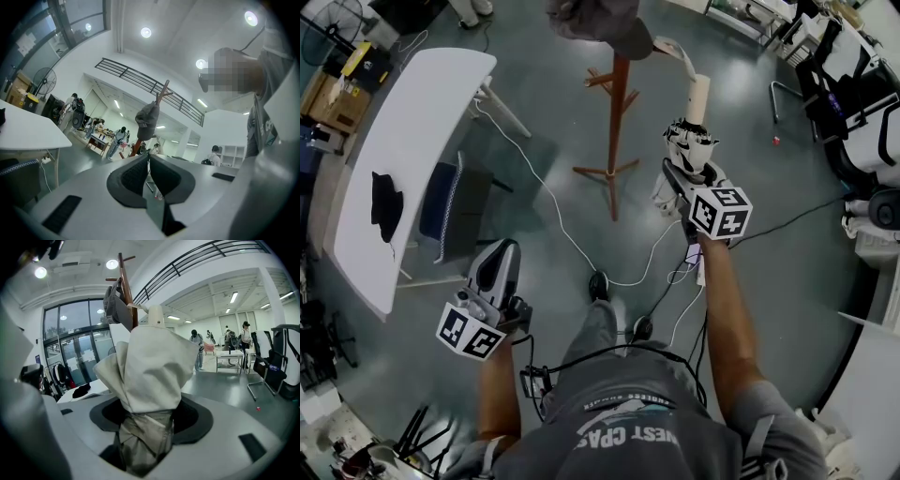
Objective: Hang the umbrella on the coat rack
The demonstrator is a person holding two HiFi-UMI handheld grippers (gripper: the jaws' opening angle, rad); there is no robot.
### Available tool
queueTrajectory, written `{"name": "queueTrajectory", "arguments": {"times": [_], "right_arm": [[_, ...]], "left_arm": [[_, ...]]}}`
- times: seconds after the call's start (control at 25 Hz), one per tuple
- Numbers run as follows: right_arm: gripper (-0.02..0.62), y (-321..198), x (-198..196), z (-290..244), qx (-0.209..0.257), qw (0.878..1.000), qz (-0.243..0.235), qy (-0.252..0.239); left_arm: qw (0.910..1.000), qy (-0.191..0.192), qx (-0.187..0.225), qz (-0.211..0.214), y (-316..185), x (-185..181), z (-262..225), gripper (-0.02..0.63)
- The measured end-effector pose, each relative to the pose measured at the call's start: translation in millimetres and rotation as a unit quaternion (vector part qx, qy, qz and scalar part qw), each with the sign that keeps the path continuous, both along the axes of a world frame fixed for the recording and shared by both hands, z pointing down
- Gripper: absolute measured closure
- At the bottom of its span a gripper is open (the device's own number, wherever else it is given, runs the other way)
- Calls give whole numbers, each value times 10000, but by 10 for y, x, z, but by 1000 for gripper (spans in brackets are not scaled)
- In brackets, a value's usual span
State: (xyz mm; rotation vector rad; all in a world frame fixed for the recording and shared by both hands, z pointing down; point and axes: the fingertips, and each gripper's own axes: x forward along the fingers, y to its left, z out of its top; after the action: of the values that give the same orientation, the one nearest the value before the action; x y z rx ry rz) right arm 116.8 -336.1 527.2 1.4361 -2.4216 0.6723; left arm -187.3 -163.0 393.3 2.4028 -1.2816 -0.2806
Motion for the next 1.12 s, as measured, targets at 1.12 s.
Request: {"name": "queueTrajectory", "arguments": {"times": [1.12], "right_arm": [[304, 51, -204, 71, 52, 9978, -194, 633]], "left_arm": [[9999, 98, 42, -55, -7, -67, -8, 575]]}}
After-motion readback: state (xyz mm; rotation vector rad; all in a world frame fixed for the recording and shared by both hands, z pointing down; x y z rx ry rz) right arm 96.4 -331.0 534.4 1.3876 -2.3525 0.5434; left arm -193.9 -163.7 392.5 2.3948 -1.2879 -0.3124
